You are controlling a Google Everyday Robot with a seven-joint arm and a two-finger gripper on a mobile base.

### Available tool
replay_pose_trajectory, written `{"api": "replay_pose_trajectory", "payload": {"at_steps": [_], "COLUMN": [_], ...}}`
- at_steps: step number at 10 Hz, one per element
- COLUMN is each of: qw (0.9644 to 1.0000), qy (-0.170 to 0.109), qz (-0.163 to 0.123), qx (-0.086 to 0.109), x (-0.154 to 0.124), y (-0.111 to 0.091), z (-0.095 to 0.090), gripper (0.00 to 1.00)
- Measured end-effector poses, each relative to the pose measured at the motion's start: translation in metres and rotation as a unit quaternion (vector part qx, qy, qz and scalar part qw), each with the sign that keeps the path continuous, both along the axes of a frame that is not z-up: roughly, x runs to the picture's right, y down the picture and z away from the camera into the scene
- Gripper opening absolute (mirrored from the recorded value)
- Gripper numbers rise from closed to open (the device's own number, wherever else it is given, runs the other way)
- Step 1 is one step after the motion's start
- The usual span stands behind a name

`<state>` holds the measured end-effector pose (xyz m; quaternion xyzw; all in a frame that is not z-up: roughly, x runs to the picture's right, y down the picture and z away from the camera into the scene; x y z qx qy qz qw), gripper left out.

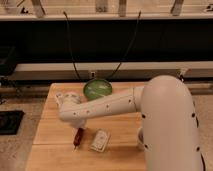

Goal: Drag the pepper across the table

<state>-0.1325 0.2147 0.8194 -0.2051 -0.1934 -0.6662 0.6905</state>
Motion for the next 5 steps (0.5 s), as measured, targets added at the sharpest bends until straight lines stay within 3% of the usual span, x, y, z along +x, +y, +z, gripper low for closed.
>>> {"api": "replay_pose_trajectory", "payload": {"at_steps": [5], "qw": [1.0000], "qy": [-0.003], "qz": [0.010], "qx": [0.000], "x": [0.027], "y": [-0.020], "z": [0.014], "gripper": [0.00]}}
